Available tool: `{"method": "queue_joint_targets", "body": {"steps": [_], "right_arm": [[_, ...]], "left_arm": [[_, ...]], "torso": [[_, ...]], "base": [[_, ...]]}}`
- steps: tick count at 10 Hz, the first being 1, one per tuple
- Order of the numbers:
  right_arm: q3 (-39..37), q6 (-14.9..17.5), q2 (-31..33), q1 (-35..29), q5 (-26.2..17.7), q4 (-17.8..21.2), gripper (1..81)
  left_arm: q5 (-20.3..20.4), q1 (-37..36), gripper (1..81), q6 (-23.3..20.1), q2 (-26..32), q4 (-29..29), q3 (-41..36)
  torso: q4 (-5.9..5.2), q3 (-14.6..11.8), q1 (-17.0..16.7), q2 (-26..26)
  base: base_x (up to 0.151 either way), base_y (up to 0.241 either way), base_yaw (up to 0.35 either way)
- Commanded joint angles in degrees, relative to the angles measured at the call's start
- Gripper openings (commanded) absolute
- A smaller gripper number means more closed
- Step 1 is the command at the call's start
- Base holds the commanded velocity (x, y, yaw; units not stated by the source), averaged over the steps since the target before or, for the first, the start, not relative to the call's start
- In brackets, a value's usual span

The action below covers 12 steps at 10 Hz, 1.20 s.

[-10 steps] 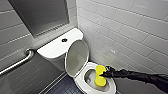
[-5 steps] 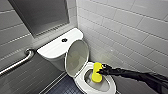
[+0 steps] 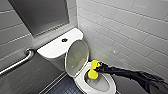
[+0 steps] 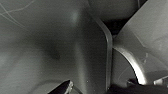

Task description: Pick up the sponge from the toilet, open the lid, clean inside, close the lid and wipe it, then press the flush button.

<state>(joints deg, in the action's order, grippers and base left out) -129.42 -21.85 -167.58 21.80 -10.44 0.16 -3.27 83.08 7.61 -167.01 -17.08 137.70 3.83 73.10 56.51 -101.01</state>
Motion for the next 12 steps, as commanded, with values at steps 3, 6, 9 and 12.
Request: {"method": "queue_joint_targets", "body": {"steps": [3,6,9,12], "right_arm": [[1.7,-0.4,5.2,-3.6,2.3,0.6,1.0],[7.5,-2.5,11.3,-2.1,4.3,0.5,1.0],[17.0,-4.2,20.7,2.3,6.6,0.4,1.0],[19.8,-5.0,25.2,7.7,10.5,0.5,1.0]], "left_arm": [[-4.1,1.6,81.1,0.0,-0.8,0.9,-1.7],[-4.1,1.7,81.1,0.0,-0.9,1.0,-1.8],[-4.0,1.9,81.1,0.0,-0.9,0.9,-1.8],[-4.2,1.9,81.1,0.0,-1.0,0.9,-1.8]], "torso": [[0.00,0.0,0.0,0.0],[0.00,0.0,0.0,0.0],[0.00,0.0,0.0,0.0],[0.00,0.0,0.0,0.0]], "base": [[0.000,0.000,0.000],[0.000,0.000,0.000],[0.000,0.000,0.000],[0.000,0.000,0.000]]}}
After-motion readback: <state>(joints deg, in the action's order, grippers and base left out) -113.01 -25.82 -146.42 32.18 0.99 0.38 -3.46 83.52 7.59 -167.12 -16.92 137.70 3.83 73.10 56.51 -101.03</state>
